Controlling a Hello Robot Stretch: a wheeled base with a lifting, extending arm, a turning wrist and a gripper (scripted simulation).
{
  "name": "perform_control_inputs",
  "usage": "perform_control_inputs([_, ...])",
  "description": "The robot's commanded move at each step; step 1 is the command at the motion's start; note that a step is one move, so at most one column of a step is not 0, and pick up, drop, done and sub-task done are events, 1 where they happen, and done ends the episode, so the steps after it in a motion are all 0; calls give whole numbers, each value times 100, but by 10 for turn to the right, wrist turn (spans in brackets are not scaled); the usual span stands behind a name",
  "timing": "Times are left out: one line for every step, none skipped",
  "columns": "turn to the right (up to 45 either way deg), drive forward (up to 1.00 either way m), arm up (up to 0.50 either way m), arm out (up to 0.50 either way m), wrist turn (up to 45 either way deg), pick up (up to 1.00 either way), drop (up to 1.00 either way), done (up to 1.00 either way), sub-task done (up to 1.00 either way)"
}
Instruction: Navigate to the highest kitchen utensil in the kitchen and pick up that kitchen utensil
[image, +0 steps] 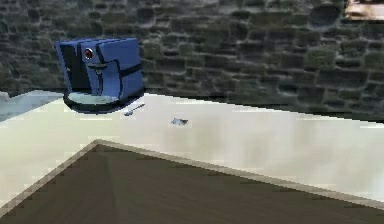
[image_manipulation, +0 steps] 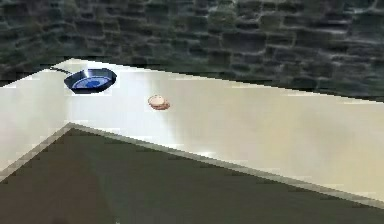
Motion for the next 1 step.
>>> perform_control_inputs([-450, 0, 0, 0, 0, 0, 0, 0, 0])
